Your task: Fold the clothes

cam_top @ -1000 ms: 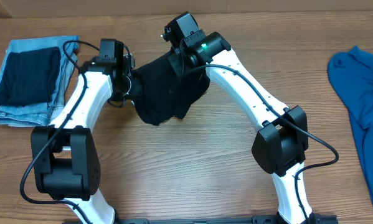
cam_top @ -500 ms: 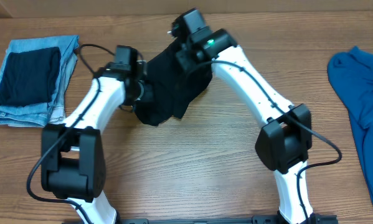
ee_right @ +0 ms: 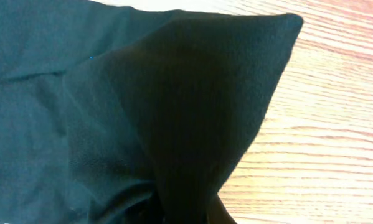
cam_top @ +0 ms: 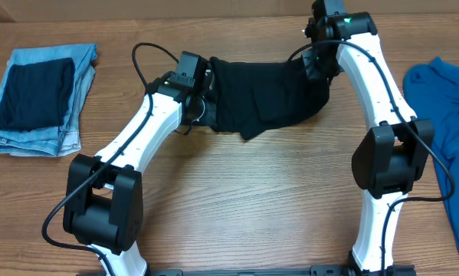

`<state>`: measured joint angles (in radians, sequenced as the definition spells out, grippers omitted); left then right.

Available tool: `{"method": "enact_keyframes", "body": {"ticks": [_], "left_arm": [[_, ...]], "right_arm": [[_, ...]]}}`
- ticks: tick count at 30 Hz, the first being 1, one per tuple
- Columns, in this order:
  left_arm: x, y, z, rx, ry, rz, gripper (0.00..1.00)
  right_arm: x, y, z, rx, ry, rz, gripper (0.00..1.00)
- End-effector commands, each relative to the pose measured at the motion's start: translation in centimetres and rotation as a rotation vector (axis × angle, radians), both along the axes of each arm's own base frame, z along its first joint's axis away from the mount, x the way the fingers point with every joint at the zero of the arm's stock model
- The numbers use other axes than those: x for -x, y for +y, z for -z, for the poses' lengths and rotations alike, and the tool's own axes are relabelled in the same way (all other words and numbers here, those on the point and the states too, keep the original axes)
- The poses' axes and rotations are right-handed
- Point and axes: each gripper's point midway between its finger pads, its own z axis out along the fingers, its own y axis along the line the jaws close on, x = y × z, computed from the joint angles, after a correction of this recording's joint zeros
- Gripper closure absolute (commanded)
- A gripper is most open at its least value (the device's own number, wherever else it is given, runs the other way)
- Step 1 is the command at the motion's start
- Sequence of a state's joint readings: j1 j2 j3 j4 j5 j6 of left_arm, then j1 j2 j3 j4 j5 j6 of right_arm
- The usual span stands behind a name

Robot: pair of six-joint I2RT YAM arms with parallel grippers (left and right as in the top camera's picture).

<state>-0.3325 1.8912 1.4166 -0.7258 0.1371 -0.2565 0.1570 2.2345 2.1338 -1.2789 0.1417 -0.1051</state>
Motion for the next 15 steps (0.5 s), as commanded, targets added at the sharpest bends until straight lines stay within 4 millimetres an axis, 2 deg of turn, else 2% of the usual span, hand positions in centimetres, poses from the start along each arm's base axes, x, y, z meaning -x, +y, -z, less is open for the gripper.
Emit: {"method": "enact_keyframes", "body": {"ticks": [1, 3, 10, 12, 15], "left_arm": [[-1.1, 0.0, -1.2, 0.002, -0.036, -0.016, 0.96], [-1.3, 0.0, -1.5, 0.002, -0.049, -0.011, 0.96], [-2.4, 1.7, -1.5, -0.086, -0.099, -0.054, 0.96], [-2.5, 1.9, -1.5, -0.09, -0.101, -0.05, 0.96], [-2.9, 3.0, -1.5, -0.1, -0.104, -0.077, 0.96]], "right_arm": [[0.1, 0.7, -0.2, 0.009, -0.001, -0.02, 0.96], [0.3, 2.1, -0.2, 0.008, -0.002, -0.044, 0.96], [1.3, 8.5, -0.4, 0.017, -0.034, -0.122, 0.96], [1.9, 11.0, -0.4, 0.004, -0.041, -0.137, 0.96], [2.0, 13.7, -0.4, -0.017, -0.076, -0.171, 0.96]]}}
